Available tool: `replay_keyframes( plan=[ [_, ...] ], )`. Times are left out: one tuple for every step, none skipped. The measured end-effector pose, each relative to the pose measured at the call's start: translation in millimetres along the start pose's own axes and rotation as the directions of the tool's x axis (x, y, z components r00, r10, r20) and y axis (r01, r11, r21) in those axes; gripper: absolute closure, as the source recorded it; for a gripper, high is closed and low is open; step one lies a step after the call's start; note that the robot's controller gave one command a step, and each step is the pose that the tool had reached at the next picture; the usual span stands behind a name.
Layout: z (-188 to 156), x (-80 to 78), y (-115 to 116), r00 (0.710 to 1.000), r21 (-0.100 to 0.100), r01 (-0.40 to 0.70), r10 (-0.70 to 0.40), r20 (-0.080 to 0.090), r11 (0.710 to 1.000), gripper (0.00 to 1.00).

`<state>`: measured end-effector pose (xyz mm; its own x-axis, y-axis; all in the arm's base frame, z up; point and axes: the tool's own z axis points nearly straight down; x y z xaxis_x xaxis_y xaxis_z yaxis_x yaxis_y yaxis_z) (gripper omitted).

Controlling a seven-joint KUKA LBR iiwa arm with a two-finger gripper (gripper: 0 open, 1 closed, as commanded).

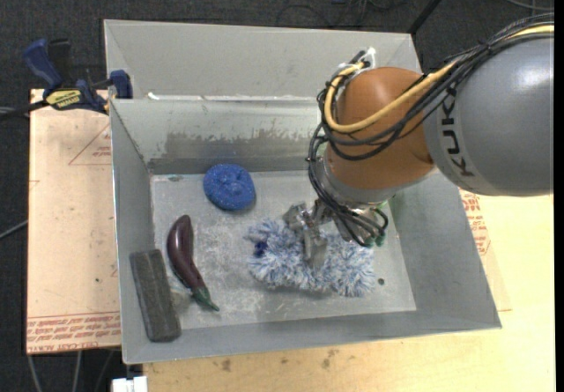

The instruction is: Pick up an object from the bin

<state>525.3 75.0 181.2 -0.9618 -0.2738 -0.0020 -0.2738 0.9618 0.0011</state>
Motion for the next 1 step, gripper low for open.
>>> replay_keyframes(
  plan=[
    [-122.3, -7.7, -3.6, 1.0, 0.001, 0.008, -0.008, 0.001, 1.0, 1.0]
  ],
)
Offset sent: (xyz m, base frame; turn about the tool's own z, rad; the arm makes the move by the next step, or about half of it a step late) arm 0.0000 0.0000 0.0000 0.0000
